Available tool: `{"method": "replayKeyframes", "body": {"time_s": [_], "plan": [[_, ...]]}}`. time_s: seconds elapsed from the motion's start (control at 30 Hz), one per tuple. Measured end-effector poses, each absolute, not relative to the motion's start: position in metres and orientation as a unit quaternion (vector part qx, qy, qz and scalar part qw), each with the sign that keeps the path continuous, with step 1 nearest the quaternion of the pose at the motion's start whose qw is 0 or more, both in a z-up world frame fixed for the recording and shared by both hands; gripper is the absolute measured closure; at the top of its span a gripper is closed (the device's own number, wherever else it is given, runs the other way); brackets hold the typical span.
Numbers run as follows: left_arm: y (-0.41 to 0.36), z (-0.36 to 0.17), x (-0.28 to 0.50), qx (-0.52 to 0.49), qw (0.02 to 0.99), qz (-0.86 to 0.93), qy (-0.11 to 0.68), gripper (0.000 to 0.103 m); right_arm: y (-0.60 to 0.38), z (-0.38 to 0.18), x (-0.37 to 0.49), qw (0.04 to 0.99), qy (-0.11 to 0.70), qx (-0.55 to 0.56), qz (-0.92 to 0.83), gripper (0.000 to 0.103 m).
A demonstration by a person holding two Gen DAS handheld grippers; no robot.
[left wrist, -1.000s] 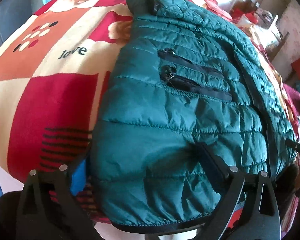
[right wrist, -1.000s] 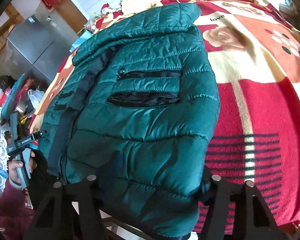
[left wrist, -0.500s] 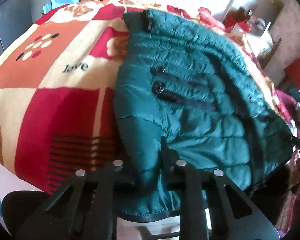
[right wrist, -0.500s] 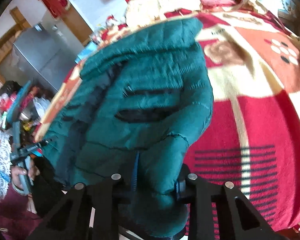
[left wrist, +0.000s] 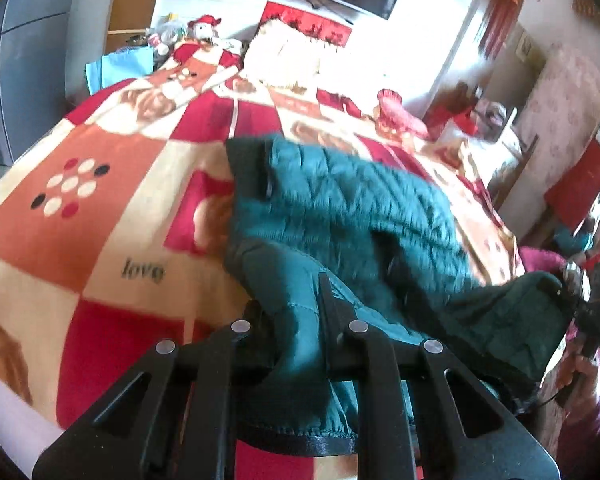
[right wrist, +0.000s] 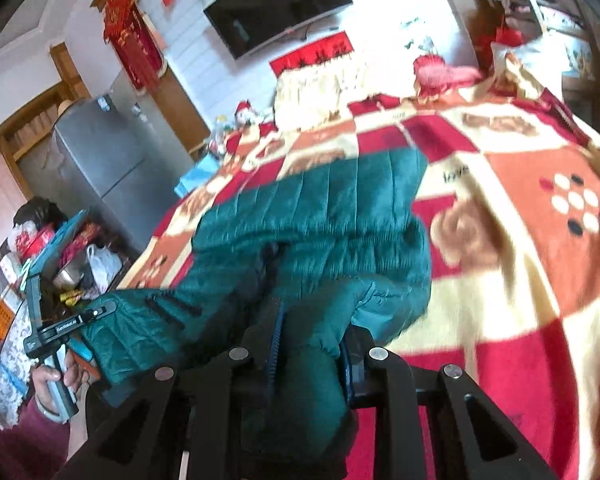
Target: Fold large clothes
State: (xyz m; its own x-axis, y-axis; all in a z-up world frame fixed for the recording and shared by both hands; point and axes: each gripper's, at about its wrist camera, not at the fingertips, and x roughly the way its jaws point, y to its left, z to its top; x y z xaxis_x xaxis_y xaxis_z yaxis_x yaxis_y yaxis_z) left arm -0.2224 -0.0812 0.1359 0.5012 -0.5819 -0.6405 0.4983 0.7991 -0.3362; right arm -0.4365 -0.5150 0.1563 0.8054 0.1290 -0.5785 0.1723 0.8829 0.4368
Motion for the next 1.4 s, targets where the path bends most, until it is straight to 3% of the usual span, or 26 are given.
{"method": "replayKeyframes", "body": {"time_s": [0.3, 0.57, 1.2, 1.4], "plan": [[-0.116, 0.167, -0.155, -0.084, 0.881, -0.287, 0.366, 0.088, -0.552, 0.183, -0.378, 0.926, 0.278, 0.248, -0.060, 0.081], [-0.156, 0.156, -0.091, -0.084, 0.885, -0.250, 0.383, 0.088, -0.589, 0.180, -0.302, 0.917, 0.285, 0.258, -0.101, 0.081], [-0.209, 0.105, -0.014, -0.033, 0.887, -0.206, 0.412, 0.088, -0.638, 0.118, -0.196, 0.887, 0.367, 0.233, -0.157, 0.081], [-0.215, 0.091, 0.006, -0.050, 0.872, -0.210, 0.440, 0.087, -0.655, 0.092, -0.175, 0.866, 0.387, 0.274, -0.158, 0.081]]}}
